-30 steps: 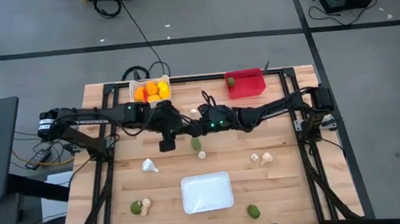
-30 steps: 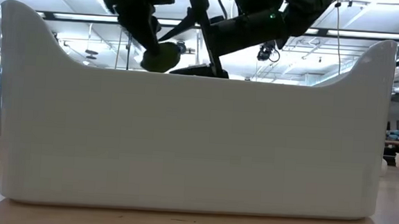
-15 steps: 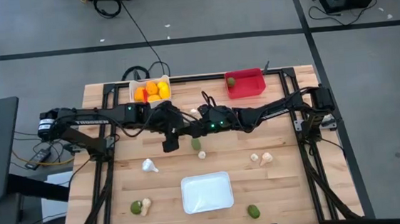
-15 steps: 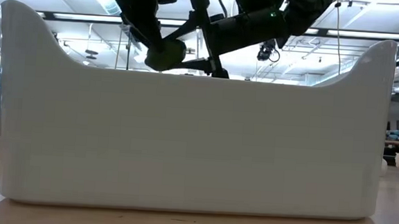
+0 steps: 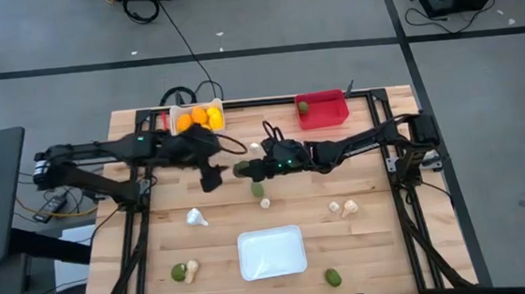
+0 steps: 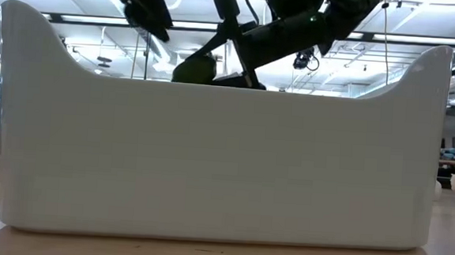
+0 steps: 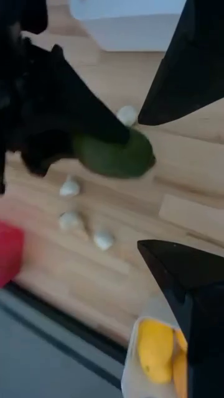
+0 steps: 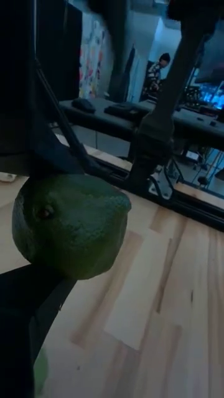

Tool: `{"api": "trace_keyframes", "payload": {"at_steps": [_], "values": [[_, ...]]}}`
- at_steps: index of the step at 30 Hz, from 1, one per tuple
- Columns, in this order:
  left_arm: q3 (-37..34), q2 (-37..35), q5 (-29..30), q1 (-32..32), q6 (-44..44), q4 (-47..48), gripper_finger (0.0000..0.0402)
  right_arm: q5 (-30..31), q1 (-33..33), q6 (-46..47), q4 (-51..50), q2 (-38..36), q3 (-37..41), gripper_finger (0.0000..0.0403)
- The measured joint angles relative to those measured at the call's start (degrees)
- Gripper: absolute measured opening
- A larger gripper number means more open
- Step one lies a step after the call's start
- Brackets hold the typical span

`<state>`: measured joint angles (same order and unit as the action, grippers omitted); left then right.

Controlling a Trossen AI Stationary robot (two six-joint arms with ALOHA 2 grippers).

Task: Sort produce into baskets
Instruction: Put the green lime into the red bin

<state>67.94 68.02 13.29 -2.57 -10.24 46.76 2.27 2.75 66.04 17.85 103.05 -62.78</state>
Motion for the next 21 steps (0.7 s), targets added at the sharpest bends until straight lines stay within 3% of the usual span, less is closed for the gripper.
{"api": "trace_keyframes", "payload": {"at_steps": [5,14,21], "values": [[-2.51,-5.64,0.58,-0.04,-2.30,0.05,0.0309,2.58,-0.03,-1.96,-5.65,-2.95,0.00,0.0196],[-13.79,-12.90,-0.71,0.10,-10.43,-5.31,0.0301,11.02,2.11,-8.41,-26.90,-13.44,0.00,0.0199],[-19.92,-11.41,-1.07,0.07,-18.79,-11.06,0.0300,19.91,5.47,-9.11,-41.61,-20.73,0.00,0.0199]]}}
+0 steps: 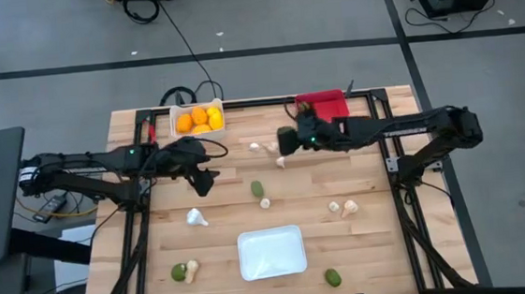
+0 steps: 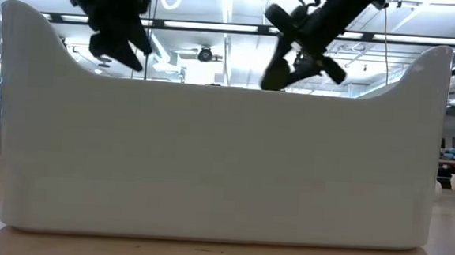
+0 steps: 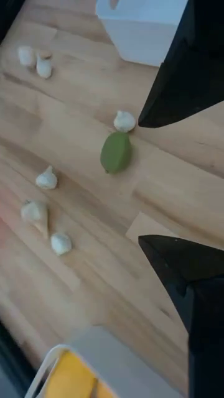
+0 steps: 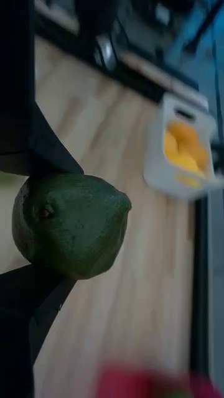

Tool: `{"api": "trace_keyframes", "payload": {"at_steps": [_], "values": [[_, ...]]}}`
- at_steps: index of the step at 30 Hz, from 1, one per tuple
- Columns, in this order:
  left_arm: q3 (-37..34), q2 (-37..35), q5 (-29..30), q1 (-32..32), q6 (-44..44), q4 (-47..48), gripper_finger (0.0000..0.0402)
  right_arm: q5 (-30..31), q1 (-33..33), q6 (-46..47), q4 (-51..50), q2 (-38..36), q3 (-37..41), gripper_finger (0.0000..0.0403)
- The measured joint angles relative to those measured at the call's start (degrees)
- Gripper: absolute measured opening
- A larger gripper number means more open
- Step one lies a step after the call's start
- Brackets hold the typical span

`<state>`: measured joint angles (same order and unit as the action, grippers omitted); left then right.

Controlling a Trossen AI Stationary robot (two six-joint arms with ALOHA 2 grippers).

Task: Sort produce into baskets
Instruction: Put the green lime into the red bin

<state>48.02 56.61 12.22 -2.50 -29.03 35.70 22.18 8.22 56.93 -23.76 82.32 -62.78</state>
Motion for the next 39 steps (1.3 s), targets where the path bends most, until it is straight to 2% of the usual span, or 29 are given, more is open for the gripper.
{"api": "trace_keyframes", "payload": {"at_steps": [8,15,19,22,25,28,33,36,39], "values": [[-2.06,4.75,-0.38,0.00,-1.42,-5.55,0.0300,2.57,8.50,-3.02,-16.20,-3.11,-0.02,0.0199],[-2.11,9.71,-0.54,-0.62,-1.04,-6.38,0.0300,6.26,16.99,-10.38,-20.88,-2.46,0.05,0.0199],[-2.08,12.77,-7.59,-5.09,-4.30,-6.96,0.0300,6.46,23.44,-16.65,-19.06,0.35,0.26,0.0203],[-2.13,14.69,-11.25,-8.37,-3.95,-8.78,0.0296,3.15,27.41,-21.16,-15.63,2.46,0.26,0.0218],[-2.08,15.74,-11.75,-10.47,-1.53,-14.28,0.0290,-2.44,30.34,-24.31,-13.00,4.15,0.26,0.0244],[-2.04,17.08,-11.80,-11.51,1.91,-21.20,0.0289,-5.49,32.32,-25.59,-13.04,4.93,0.31,0.0274],[-2.03,20.87,-14.81,-12.53,5.42,-27.12,0.0289,-5.97,33.55,-27.91,-12.73,3.58,0.31,0.0317],[-2.04,24.18,-16.55,-12.55,9.29,-29.60,0.0289,-8.02,33.20,-29.47,-11.93,1.75,0.31,0.0334],[-2.06,27.91,-21.06,-12.35,13.40,-33.65,0.0289,-11.30,32.11,-29.46,-11.21,-0.18,0.31,0.0341]]}}
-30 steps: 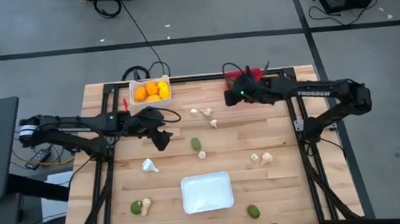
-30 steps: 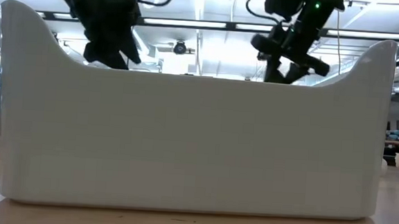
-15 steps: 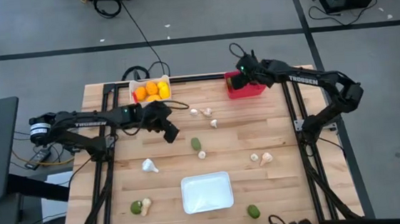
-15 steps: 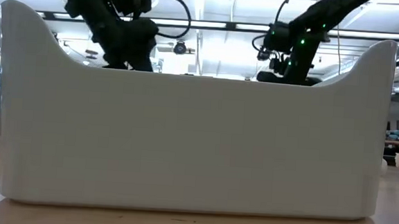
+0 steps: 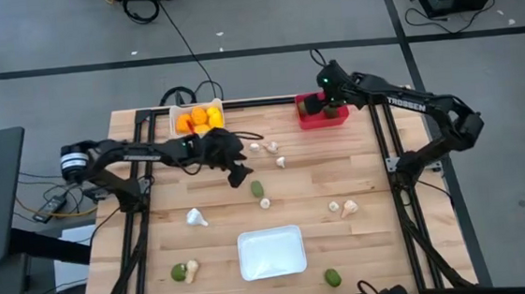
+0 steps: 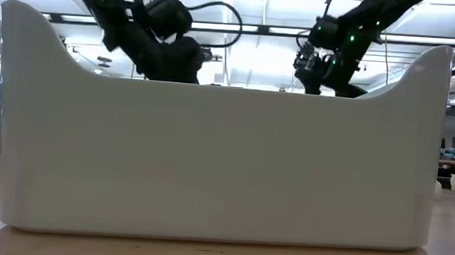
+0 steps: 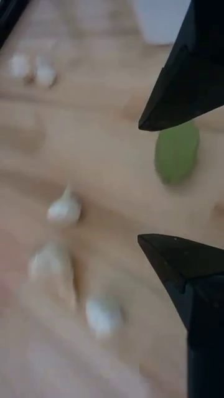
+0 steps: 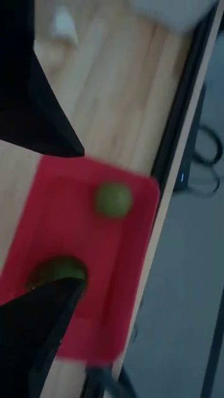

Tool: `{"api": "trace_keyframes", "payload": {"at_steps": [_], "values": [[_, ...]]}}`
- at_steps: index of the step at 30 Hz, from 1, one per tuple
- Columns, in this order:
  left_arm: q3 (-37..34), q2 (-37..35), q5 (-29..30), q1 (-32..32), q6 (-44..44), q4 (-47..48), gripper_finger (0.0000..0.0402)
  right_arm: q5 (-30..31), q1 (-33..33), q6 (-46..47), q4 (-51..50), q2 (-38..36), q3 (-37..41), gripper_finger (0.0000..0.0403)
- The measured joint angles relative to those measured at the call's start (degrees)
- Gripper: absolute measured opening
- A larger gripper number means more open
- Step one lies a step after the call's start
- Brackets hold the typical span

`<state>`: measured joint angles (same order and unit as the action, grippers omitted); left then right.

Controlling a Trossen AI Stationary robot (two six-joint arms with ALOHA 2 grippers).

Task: Sort produce into baskets
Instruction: Put the green lime into the red bin

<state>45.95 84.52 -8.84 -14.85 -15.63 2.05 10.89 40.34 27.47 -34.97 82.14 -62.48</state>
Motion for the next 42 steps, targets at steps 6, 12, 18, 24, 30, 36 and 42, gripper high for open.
{"api": "trace_keyframes", "payload": {"at_steps": [6,12,18,24,30,36,42], "values": [[0.00,5.72,-4.04,1.23,3.54,-5.31,0.0289,-1.61,-3.40,2.32,0.05,-2.69,0.00,0.0341],[0.00,9.16,-7.10,3.52,8.14,-5.33,0.0289,-1.59,-7.18,5.16,-0.93,-3.38,0.00,0.0341],[0.00,12.10,-2.55,8.00,18.15,-5.89,0.0289,-0.75,-10.81,6.35,-1.38,-3.40,0.00,0.0342],[0.00,15.39,3.72,9.06,18.03,-8.53,0.0288,0.30,-14.15,8.67,-2.81,-3.40,0.00,0.0342],[0.00,16.47,3.17,9.38,13.48,-12.45,0.0266,1.05,-17.32,9.59,-3.96,-3.40,0.00,0.0342],[0.02,15.97,5.61,8.74,-2.27,-13.58,0.0258,2.95,-19.27,11.95,-6.44,-3.40,0.00,0.0342],[0.02,15.97,3.66,8.48,-11.48,-16.08,0.0299,2.96,-20.35,13.11,-6.44,-3.40,0.00,0.0342]]}}
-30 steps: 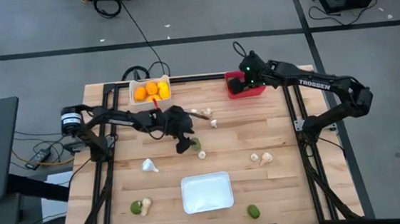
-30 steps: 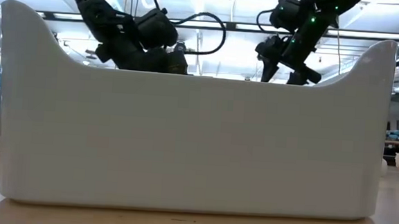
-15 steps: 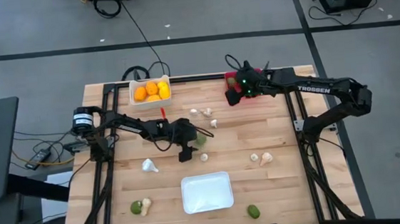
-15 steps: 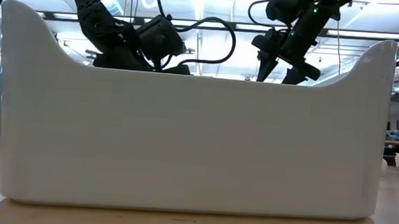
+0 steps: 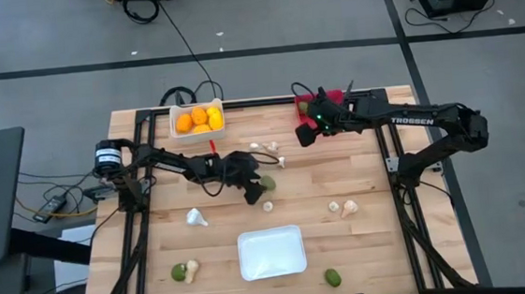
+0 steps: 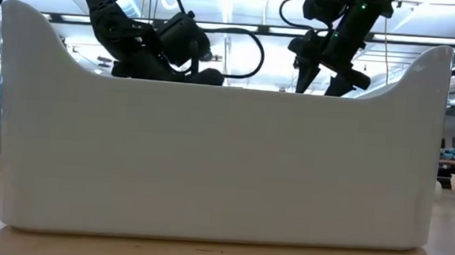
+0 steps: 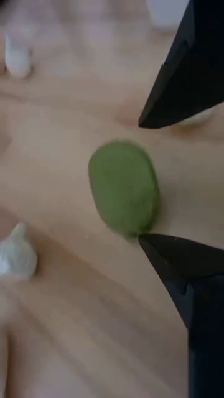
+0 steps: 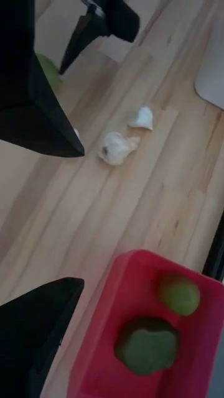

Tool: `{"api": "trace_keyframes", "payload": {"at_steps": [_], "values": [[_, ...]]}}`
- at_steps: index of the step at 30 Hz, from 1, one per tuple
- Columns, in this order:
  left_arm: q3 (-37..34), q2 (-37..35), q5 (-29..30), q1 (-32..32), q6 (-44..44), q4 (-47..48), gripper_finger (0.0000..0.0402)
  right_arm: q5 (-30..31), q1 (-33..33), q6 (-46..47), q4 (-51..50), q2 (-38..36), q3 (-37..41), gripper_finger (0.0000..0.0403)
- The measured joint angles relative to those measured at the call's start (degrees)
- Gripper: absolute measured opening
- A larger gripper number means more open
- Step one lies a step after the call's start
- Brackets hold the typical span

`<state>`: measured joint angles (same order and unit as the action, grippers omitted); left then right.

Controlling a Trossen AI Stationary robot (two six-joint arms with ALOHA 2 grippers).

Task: Sort produce into baskets
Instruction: Put the green lime into the red bin

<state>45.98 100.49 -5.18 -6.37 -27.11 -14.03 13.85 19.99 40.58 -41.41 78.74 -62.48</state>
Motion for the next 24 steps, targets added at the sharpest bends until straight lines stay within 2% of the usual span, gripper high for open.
{"api": "trace_keyframes", "payload": {"at_steps": [4,8,12,16,19,24], "values": [[0.00,-0.02,-6.21,0.00,1.67,-4.89,0.0342,0.02,-0.61,0.44,0.02,0.00,0.00,0.0342],[0.43,-0.02,-8.07,0.17,12.52,-5.99,0.0367,-0.02,-1.44,0.65,0.02,0.00,0.00,0.0342],[1.73,-0.02,-7.71,0.22,25.50,-5.87,0.0368,-0.10,-2.65,1.92,-0.35,0.00,0.00,0.0342],[3.09,-0.02,-6.24,0.22,34.50,-5.88,0.0364,-0.43,-4.68,2.86,-2.00,0.00,0.00,0.0342],[3.75,0.50,-6.18,0.00,38.75,-5.49,0.0363,0.03,-6.15,4.40,-3.76,0.01,0.00,0.0342],[5.28,4.25,-6.76,-0.11,40.11,-4.04,0.0363,0.55,-7.55,6.38,-4.85,0.02,0.00,0.0342]]}}
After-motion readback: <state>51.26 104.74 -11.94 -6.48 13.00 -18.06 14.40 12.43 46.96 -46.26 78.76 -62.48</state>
